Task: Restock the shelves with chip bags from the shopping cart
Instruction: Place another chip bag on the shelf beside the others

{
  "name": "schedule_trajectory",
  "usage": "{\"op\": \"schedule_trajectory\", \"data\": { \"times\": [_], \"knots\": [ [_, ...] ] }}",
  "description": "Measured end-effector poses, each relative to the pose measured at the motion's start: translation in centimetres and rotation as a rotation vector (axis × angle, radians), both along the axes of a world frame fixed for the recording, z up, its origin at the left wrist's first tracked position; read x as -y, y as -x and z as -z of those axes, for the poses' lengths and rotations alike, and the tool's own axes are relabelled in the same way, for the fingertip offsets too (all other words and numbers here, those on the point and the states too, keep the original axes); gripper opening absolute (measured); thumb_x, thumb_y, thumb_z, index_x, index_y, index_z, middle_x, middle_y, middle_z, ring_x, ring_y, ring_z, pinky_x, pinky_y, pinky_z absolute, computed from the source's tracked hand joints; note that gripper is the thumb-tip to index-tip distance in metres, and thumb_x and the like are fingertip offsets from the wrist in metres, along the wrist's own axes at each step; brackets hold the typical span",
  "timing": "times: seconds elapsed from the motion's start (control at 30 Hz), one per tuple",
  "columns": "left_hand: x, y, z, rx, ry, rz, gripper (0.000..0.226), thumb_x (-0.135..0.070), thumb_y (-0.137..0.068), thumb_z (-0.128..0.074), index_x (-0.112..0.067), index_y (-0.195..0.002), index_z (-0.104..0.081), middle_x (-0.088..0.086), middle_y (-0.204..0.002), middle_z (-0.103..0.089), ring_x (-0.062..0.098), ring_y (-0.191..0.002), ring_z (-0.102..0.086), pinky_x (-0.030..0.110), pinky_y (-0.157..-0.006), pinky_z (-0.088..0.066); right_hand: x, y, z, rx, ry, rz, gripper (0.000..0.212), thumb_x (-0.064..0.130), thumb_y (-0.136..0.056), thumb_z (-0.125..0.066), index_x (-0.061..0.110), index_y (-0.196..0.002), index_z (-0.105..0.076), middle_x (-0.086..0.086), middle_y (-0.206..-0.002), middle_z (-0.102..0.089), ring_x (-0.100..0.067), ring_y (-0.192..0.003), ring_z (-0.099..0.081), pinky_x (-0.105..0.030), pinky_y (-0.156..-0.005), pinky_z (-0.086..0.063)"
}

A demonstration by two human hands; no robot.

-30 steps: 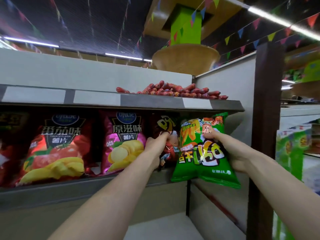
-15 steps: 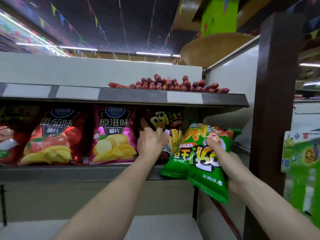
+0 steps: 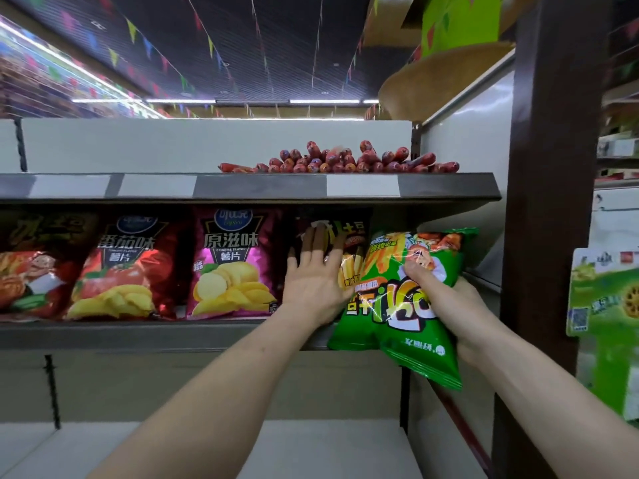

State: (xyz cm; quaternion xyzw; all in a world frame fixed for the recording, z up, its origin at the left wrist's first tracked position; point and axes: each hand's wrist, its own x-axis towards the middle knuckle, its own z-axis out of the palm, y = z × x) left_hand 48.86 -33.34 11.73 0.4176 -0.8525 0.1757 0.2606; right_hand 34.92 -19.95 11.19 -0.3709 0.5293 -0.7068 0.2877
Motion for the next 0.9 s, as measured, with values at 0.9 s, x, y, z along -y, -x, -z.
{"op": "schedule_trajectory", "data": {
  "times": [0.9],
  "knots": [
    [-1.1, -1.2, 2.5, -0.225, 0.16, 0.142, 0.051, -0.025, -0.092, -0.058, -0.023, -0.141, -0.047, 0.012, -0.139, -0.041, 0.03, -0.124, -0.039, 0.042, -0.086, -0.046, -0.6, 0.4, -0.3, -0.066, 0.011, -0.029, 0.054, 0.038, -0.077, -0.078, 0.02, -0.124, -0.058, -0.008, -0.102, -0.074, -0.022, -0.074, -0.074, -0.031, -0.056, -0.059]
  ]
}}
